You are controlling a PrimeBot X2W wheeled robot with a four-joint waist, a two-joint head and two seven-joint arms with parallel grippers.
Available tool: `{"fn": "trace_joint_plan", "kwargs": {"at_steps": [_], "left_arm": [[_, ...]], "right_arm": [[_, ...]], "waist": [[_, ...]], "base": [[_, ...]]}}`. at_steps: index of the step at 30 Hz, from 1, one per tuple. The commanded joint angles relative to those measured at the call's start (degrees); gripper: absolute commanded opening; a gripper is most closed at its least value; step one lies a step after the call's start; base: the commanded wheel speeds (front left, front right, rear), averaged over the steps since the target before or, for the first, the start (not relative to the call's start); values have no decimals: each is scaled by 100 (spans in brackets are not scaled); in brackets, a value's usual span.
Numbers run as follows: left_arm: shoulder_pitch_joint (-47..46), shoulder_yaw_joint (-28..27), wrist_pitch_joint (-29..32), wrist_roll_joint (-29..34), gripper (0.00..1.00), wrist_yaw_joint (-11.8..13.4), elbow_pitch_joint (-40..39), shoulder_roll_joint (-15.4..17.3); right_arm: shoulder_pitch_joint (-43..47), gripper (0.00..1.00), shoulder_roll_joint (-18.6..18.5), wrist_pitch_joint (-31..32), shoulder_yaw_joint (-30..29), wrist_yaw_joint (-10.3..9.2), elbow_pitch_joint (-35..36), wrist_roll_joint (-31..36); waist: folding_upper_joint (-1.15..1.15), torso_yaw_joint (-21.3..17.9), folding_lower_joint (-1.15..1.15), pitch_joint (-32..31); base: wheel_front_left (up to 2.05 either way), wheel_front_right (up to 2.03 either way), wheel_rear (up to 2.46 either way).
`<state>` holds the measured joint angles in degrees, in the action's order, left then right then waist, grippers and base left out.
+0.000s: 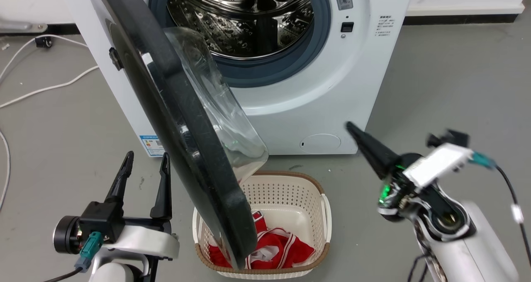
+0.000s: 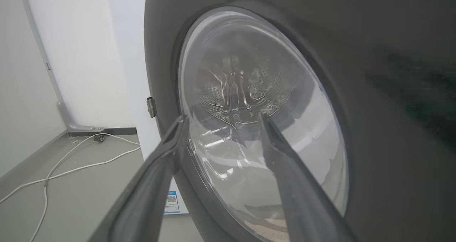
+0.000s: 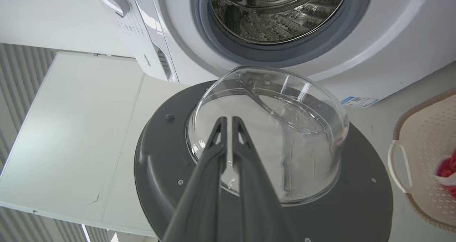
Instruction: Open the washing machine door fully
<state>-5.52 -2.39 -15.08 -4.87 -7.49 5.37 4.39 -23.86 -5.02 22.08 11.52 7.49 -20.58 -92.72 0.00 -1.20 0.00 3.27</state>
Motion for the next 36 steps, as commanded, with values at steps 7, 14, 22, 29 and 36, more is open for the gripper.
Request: {"fn": "trace_joint_plan", "kwargs": {"at_steps": [7, 14, 22, 29, 36], "left_arm": [[213, -42, -13, -23, 100, 0, 92, -34], [300, -64, -14, 4, 100, 1, 132, -24], [332, -109, -13, 22, 100, 0, 107, -30], [288, -146, -14, 42, 100, 0, 77, -43], [252, -148, -13, 57, 100, 0, 67, -44]], "right_arm": [[954, 100, -3, -1504, -692, 0, 268, 348], [1519, 100, -226, -2919, -961, 0, 342, 1625], [1635, 100, -280, -3701, -1536, 0, 532, 4787], [1806, 100, 136, -3626, -2077, -1, 1834, 7913], [2362, 100, 221, -3130, -1650, -1, 2857, 9082]], "waist": [[0, 17, 0, -197], [0, 25, 0, -308], [0, -11, 0, -308], [0, -17, 0, -271], [0, -5, 0, -241]], "base": [[0, 0, 0], [0, 0, 0], [0, 0, 0], [0, 0, 0], [0, 0, 0]]}}
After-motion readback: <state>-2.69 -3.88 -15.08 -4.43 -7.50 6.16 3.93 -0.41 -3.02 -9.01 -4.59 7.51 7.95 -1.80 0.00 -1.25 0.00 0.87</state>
